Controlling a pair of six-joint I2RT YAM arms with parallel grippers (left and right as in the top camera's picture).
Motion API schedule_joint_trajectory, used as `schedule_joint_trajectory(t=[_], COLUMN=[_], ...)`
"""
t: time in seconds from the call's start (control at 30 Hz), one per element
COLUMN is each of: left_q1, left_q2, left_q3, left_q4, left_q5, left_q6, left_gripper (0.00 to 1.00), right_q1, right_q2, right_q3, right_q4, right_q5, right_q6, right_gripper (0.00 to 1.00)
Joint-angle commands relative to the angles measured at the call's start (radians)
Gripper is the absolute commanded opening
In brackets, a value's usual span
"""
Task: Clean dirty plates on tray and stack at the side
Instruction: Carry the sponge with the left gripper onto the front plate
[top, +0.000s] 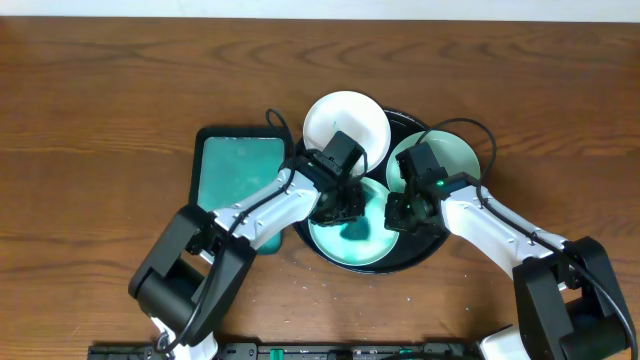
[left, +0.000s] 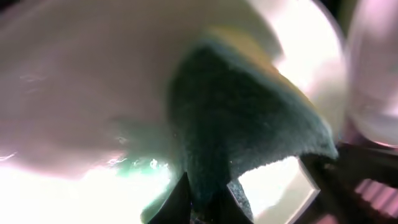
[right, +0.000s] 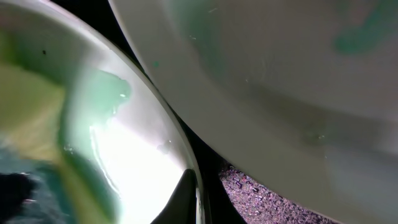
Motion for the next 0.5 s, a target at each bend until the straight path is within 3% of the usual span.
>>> schedule_joint_trajectory(t=[0.0, 0.3, 0.37, 0.47], left_q1=[0.021, 0.021, 0.021, 0.016], left_q2=[0.027, 0.027, 0.032, 0.066], left_q3=[-0.019, 0.010, 0.008, 0.008], left_q4=[-0.105, -0.159, -0.124, -0.016], left_q5=[-0.359, -0.416, -0.344, -0.110], left_q6=[-0.014, 0.002, 0.002, 0.021], left_gripper=[0.07, 0.07, 0.07, 0.07], right_q1=[0.002, 0.002, 0.002, 0.002], right_q2=[0.049, 0.049, 0.049, 0.049], right_q3=[-0.009, -0.009, -0.009, -0.009], right_q4=[0.022, 0.018, 0.019, 0.019], right_q5=[0.052, 0.051, 0.051, 0.051], right_q6=[0.020, 0.020, 0.021, 0.021], right_gripper=[0.01, 0.01, 0.01, 0.01])
